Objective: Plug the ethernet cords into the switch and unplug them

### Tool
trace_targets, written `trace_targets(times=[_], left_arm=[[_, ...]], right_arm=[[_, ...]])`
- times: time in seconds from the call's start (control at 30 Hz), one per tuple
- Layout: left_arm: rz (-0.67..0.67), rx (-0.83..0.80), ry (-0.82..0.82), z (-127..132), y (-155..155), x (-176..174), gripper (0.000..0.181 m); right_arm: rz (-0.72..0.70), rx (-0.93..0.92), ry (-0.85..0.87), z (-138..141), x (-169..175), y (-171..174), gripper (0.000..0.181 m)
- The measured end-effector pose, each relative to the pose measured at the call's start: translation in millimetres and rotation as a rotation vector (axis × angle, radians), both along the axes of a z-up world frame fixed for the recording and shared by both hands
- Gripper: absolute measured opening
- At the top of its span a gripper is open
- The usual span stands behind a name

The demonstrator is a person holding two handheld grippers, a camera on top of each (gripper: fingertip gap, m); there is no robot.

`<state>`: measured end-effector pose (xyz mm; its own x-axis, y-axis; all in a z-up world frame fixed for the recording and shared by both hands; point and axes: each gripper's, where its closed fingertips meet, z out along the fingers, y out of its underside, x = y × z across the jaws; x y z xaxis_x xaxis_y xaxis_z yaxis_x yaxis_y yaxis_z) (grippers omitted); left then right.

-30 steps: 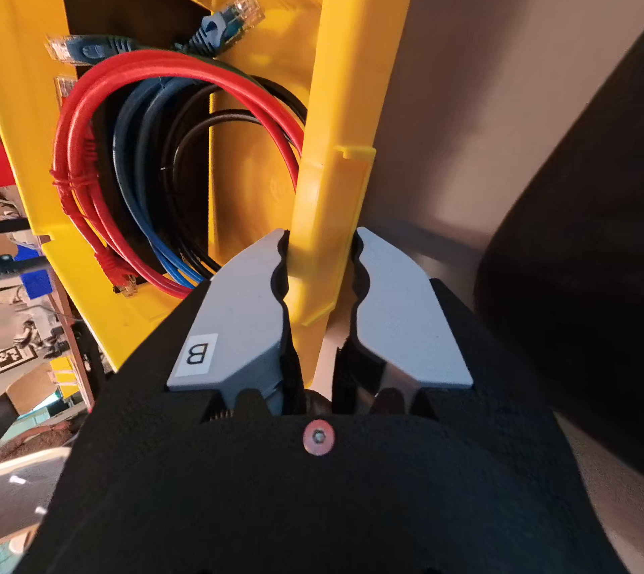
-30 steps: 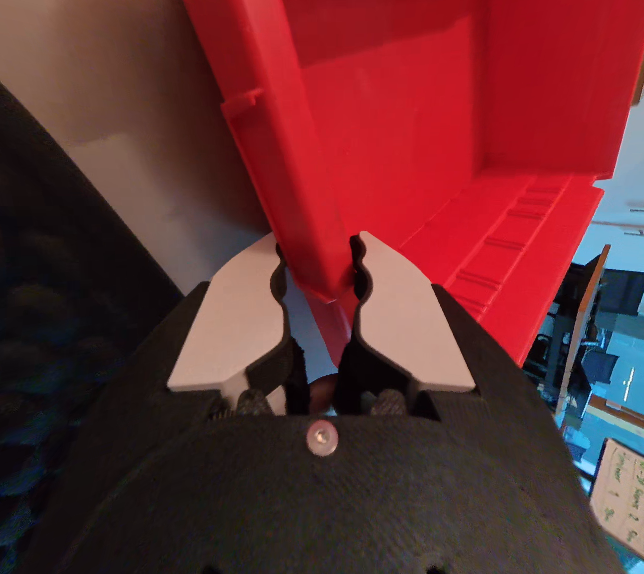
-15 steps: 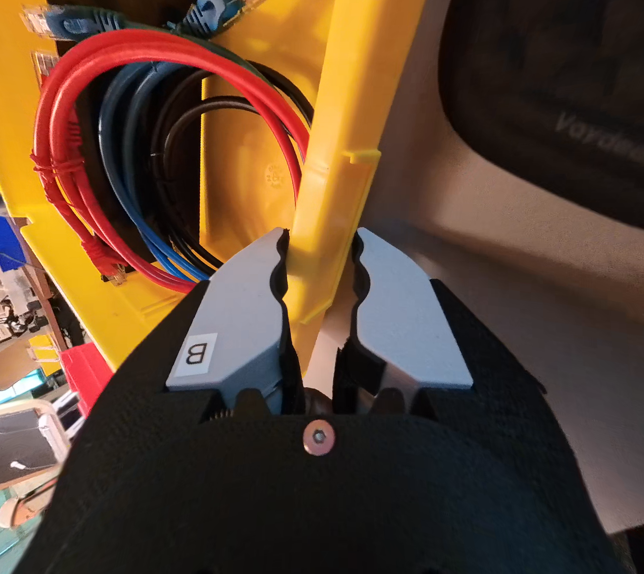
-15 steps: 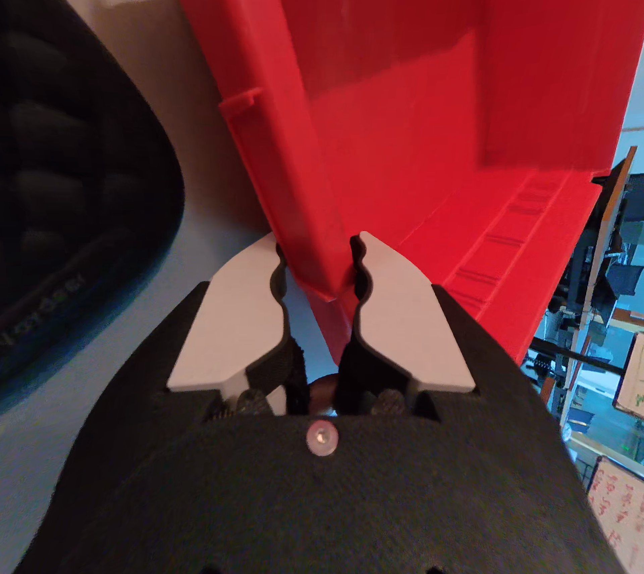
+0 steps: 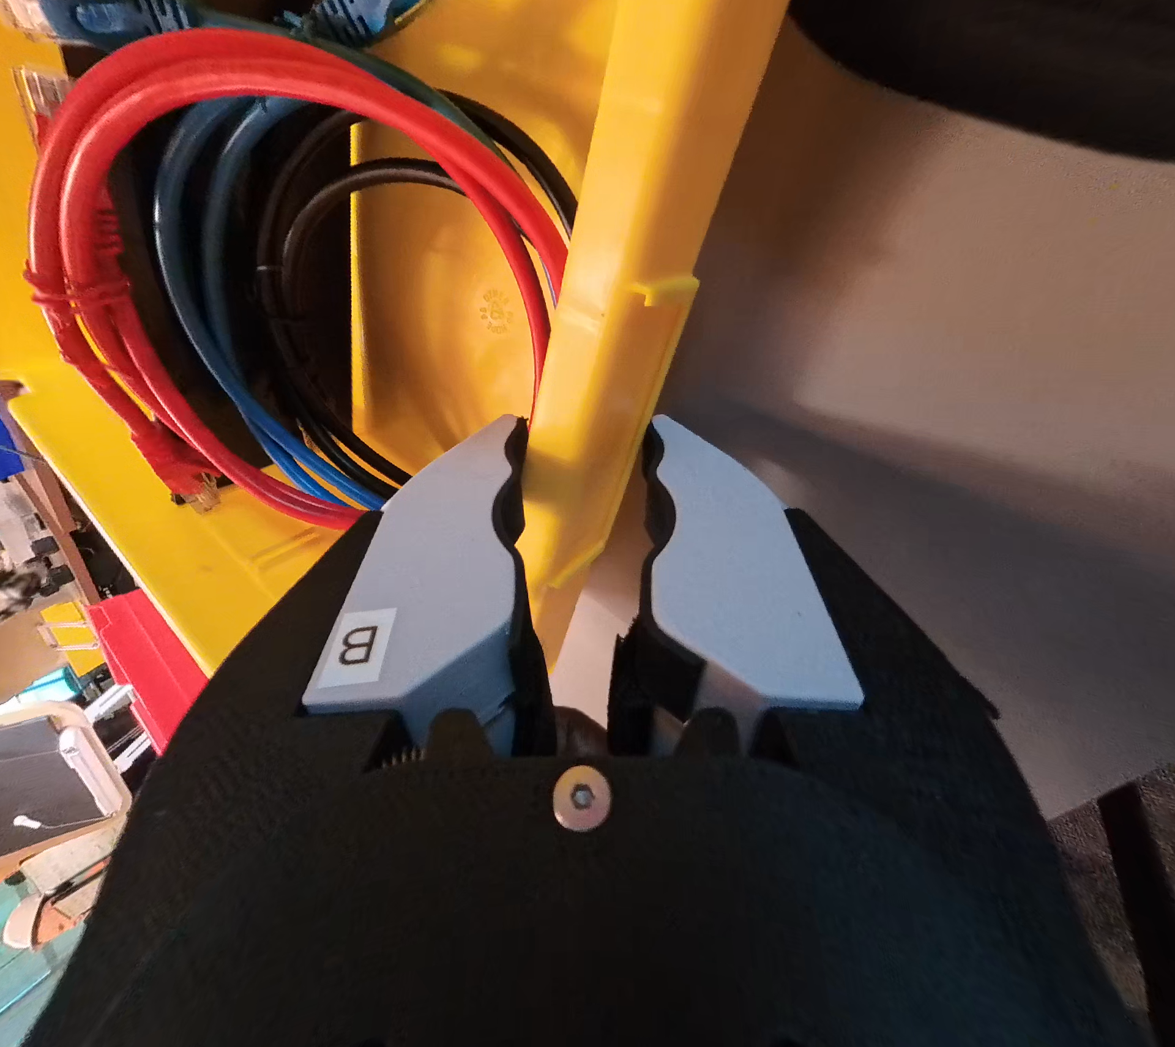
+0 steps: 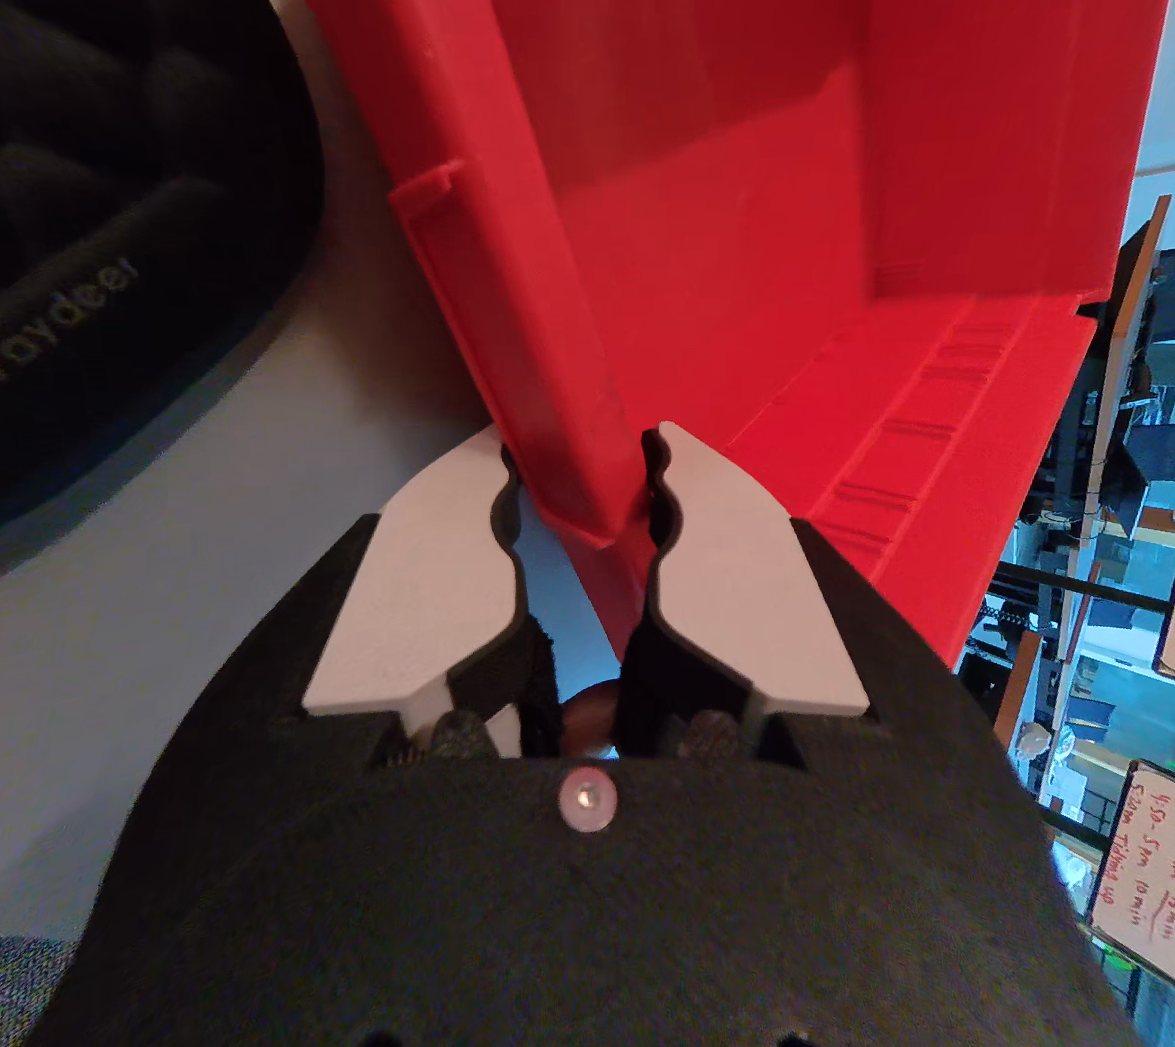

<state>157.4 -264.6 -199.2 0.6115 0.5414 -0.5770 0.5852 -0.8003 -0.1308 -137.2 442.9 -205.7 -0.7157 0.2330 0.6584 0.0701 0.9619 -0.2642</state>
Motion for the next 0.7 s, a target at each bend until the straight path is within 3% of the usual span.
trace_targets(times=[0.17, 0.27, 0.37, 0.57, 0.7], left_arm=[[0.022, -0.003, 0.008, -0.4, -3.8, 3.6, 0.036], [0.049, 0.065, 0.003, 1.5, 2.1, 7.9, 0.048], [0.060, 0.201, 0.047, 19.6, 16.3, 11.4, 0.047], [0.062, 0.458, 0.118, 74.1, 32.3, 10.1, 0.051], [0.019, 0.514, 0.175, 112.8, 26.3, -18.0, 0.053]], right_arm=[[-0.033, -0.023, -0.028, 1.3, 2.7, 4.6, 0.041], [-0.016, -0.154, -0.100, 10.8, 16.1, -3.4, 0.051], [0.038, -0.362, -0.137, 35.5, 32.3, -21.8, 0.057], [0.325, -0.875, -0.239, 91.3, 78.3, -95.8, 0.066], [0.552, -1.047, -0.362, 104.1, 112.1, -146.5, 0.079]])
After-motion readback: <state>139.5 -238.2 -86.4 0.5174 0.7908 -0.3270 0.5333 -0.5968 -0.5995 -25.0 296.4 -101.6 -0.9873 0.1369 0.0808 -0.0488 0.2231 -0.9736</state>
